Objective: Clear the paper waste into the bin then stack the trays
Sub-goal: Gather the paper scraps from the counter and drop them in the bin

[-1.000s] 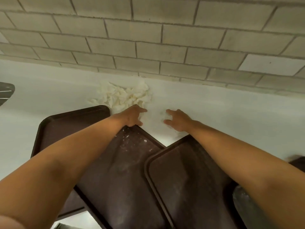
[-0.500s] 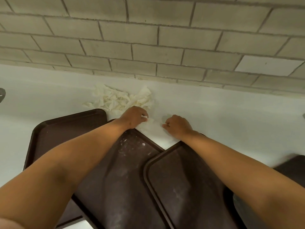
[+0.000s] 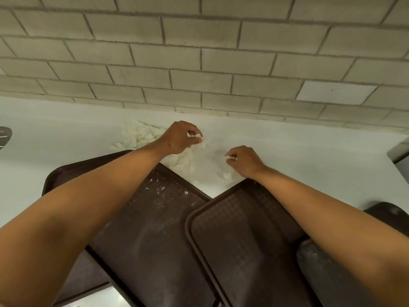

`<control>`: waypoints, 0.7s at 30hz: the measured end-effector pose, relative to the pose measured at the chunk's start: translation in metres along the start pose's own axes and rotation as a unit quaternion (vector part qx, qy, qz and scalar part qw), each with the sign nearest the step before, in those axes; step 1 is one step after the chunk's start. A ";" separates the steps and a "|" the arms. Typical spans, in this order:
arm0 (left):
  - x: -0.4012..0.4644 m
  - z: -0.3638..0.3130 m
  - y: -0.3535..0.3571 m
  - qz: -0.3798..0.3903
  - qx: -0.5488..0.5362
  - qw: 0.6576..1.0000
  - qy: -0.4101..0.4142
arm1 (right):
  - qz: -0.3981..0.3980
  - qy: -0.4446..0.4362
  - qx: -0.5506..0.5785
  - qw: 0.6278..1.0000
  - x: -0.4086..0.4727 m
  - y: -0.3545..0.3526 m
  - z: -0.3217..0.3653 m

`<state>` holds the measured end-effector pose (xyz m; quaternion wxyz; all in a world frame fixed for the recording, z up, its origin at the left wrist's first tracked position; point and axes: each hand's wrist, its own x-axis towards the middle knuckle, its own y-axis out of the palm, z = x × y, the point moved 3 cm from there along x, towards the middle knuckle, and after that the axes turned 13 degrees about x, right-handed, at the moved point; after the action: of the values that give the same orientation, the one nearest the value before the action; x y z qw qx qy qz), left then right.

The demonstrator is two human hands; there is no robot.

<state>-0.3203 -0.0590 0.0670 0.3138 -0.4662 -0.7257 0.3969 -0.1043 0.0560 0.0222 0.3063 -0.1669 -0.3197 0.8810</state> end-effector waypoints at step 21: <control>-0.091 0.114 -0.057 -0.075 0.038 0.984 -0.160 | 0.255 -0.117 -0.160 0.946 0.035 0.117 0.057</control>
<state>-0.4050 -0.1899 0.0527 0.2400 -0.3291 -0.7838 0.4688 -0.2091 -0.0186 -0.0171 0.0008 -0.1855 -0.4369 0.8802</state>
